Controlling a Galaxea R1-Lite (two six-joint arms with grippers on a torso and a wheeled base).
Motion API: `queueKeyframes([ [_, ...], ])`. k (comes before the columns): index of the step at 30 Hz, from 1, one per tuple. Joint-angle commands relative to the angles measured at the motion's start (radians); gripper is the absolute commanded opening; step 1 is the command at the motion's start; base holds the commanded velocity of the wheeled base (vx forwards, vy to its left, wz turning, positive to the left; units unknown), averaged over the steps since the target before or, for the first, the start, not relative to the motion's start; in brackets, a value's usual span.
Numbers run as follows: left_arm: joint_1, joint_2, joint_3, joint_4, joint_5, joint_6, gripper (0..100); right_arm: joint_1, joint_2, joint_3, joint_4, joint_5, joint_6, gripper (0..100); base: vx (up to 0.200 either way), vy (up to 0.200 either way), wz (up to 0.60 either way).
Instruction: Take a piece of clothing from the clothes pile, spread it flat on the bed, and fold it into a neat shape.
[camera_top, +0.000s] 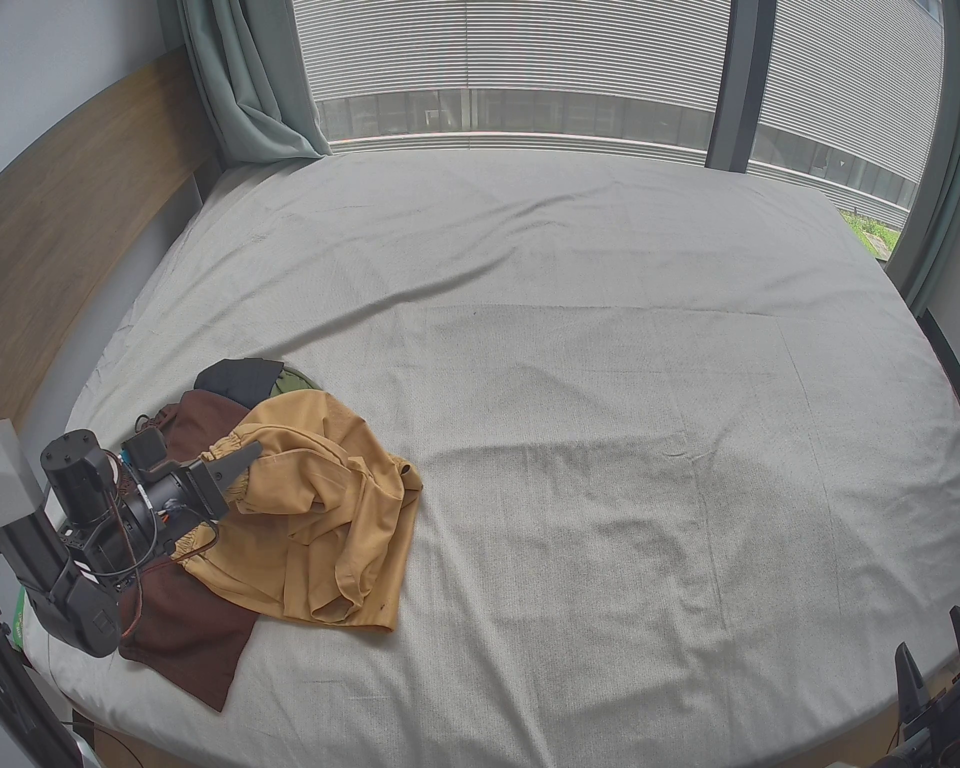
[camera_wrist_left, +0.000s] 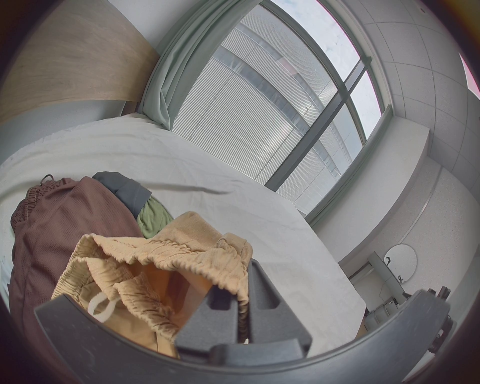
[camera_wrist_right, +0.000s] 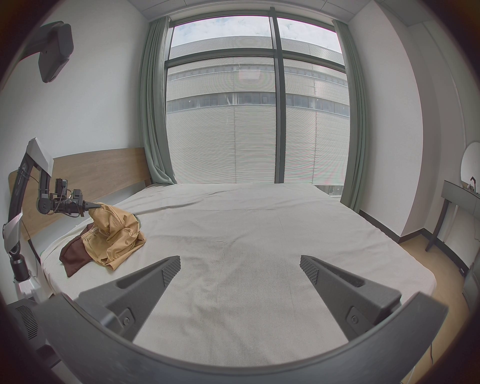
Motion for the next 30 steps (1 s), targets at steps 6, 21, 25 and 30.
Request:
queueKeyframes([
  [6,-0.011,-0.134,0.062,0.001,-0.003,-0.021,0,0.0,-0.009,0.016,-0.001,0.0,0.002,100,0.0,0.0,0.0],
  [21,-0.006,-0.181,0.111,0.0,-0.019,-0.032,0,0.0,-0.009,0.016,0.0,0.0,0.002,100,0.0,0.0,0.0],
  [25,-0.011,-0.2,0.126,0.0,-0.017,-0.039,0,0.0,-0.009,0.016,-0.001,0.0,0.002,100,0.0,0.0,0.0],
  [30,-0.037,-0.221,0.129,0.0,0.0,-0.072,0,0.0,-0.009,0.016,-0.001,0.0,0.002,100,0.0,0.0,0.0],
])
